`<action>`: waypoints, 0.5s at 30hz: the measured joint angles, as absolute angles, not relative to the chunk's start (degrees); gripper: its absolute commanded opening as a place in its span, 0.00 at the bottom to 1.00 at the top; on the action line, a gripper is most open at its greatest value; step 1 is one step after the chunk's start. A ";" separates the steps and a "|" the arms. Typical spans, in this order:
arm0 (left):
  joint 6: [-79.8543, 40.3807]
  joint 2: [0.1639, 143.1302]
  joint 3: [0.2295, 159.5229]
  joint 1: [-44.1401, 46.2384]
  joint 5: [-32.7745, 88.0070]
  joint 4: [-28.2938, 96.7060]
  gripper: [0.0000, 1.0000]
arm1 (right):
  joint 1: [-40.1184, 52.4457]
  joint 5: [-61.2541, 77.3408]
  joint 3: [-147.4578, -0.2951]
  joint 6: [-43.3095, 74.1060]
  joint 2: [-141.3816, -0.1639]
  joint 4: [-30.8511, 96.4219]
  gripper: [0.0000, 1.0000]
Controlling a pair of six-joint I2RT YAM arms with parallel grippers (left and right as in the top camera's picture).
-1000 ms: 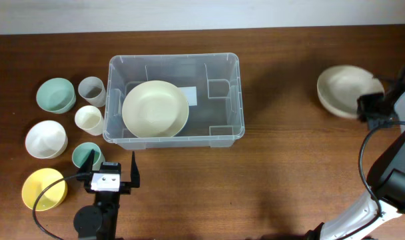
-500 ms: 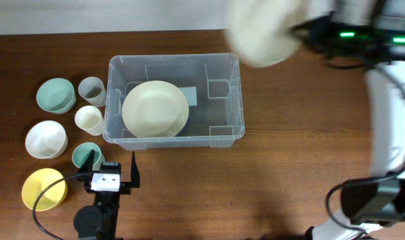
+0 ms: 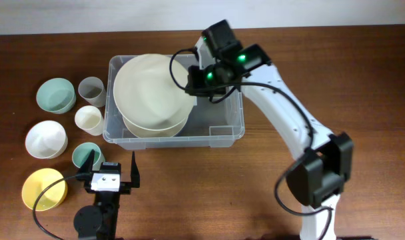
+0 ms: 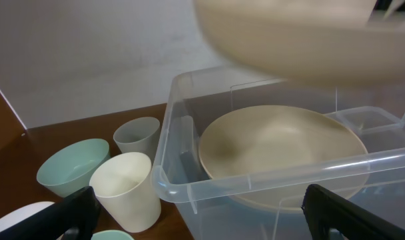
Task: Pack container
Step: 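Carry the second cream bowl with the right gripper over the bin, then lower the second cream bowl onto the stack, release, withdraw right gripper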
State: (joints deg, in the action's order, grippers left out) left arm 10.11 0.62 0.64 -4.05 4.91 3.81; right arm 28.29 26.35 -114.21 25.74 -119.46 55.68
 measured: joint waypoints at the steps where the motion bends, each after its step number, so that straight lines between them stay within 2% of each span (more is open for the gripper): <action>1: 10.11 0.62 0.64 -4.05 4.91 3.81 1.00 | 28.40 26.24 -114.21 25.82 -120.31 55.51 0.04; 15: 10.11 0.62 0.64 -4.05 4.91 3.81 1.00 | 28.60 24.82 -114.15 26.85 -129.95 52.29 0.04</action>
